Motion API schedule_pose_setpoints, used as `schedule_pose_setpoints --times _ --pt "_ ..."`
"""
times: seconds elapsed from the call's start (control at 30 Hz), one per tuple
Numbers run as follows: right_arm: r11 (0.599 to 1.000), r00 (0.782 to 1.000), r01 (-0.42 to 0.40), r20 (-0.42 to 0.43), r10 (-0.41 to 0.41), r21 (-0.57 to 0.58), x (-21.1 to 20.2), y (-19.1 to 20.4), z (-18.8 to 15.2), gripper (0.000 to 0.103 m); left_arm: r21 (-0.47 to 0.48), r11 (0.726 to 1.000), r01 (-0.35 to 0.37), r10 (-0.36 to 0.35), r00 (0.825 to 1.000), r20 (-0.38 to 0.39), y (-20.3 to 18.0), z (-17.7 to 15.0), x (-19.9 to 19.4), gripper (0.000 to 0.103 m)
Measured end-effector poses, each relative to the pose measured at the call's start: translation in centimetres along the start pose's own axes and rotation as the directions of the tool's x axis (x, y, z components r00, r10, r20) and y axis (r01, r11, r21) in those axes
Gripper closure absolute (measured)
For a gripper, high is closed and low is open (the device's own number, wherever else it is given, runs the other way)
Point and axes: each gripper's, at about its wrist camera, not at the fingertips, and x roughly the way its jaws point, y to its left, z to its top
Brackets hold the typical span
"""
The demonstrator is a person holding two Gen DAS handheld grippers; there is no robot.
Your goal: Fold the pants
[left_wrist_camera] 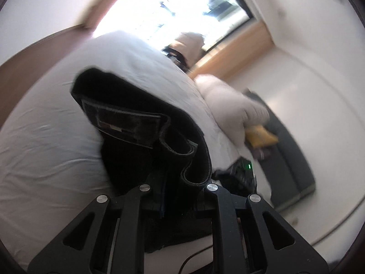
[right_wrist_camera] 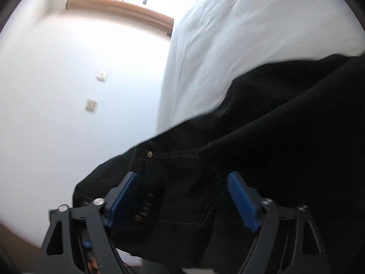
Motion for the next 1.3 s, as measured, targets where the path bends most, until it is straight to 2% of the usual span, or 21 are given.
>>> schedule_pose_setpoints --times 0.1,0.23,0.33,0.5,0.6,0.63,0.7,0.77,0.8,0.87,0.9,1.07,1.2,1.23,1.3 --pt "0.996 0.997 -0.081 0.002 0.081 0.022 -2.9 -0.5 0.6 0.017 0.077 0.996 0.035 -0.03 0.997 -0.075 -3.8 -1.6 3.2 0.089" --pt "0.986 0.99 -0.142 -0.018 0.141 -0.085 -5.5 1.5 1.6 0.008 0.159 0.985 0.065 -0.037 0.984 -0.175 -7.8 -4.2 7.4 0.089" --pt "0.976 0.987 -0.162 -0.036 0.159 -0.143 -6.8 1.9 2.2 0.007 0.202 0.976 0.08 -0.031 0.972 -0.235 -9.7 -5.0 11.2 0.089" --pt "0.978 0.989 -0.141 -0.065 0.133 -0.156 -7.9 0.6 3.1 0.007 0.282 0.956 0.082 0.017 0.944 -0.331 -11.4 -8.5 14.5 0.089" --pt "0.98 0.997 -0.03 -0.082 0.014 -0.198 -7.9 0.0 3.1 0.006 0.312 0.948 0.061 0.06 0.929 -0.365 -10.9 -9.7 16.8 0.089" --pt "0.976 0.996 0.017 -0.084 -0.036 -0.215 -7.5 -0.1 3.0 0.006 0.331 0.942 0.057 0.072 0.929 -0.364 -11.4 -8.8 18.1 0.089" --pt "0.97 0.988 0.099 -0.094 -0.123 -0.222 -6.6 -0.9 3.1 0.02 0.403 0.914 0.051 0.107 0.927 -0.36 -12.8 -9.9 18.6 0.089" --pt "0.969 0.979 0.145 -0.11 -0.17 -0.201 -6.3 -2.0 3.4 0.042 0.453 0.891 0.043 0.137 0.924 -0.356 -13.7 -10.7 19.0 0.089" --pt "0.969 0.979 0.151 -0.107 -0.174 -0.194 -6.2 -2.3 3.5 0.049 0.476 0.879 0.04 0.151 0.922 -0.357 -14.1 -11.2 19.2 0.089" --pt "0.963 0.977 0.171 -0.09 -0.193 -0.21 -6.4 -2.2 3.6 0.072 0.492 0.87 0.035 0.163 0.921 -0.354 -14.6 -11.6 19.5 0.089" --pt "0.959 0.976 0.179 -0.081 -0.201 -0.22 -6.6 -2.0 3.6 0.076 0.496 0.868 0.036 0.162 0.922 -0.351 -14.8 -11.9 19.3 0.089" --pt "0.942 0.976 0.194 -0.042 -0.213 -0.275 -8.0 -1.1 4.1 0.081 0.52 0.853 0.043 0.163 0.925 -0.344 -15.6 -12.4 22.4 0.089" --pt "0.933 0.969 0.227 -0.027 -0.244 -0.28 -8.3 -2.2 4.9 0.083 0.54 0.841 0.047 0.189 0.908 -0.373 -16.4 -13.7 24.9 0.089" --pt "0.932 0.967 0.236 -0.027 -0.253 -0.274 -8.3 -2.9 5.0 0.084 0.542 0.839 0.048 0.195 0.904 -0.381 -15.7 -13.1 24.4 0.089" --pt "0.932 0.961 0.258 -0.034 -0.275 -0.253 -8.2 -4.6 5.1 0.084 0.531 0.847 0.044 0.213 0.886 -0.413 -16.2 -13.3 27.1 0.089"
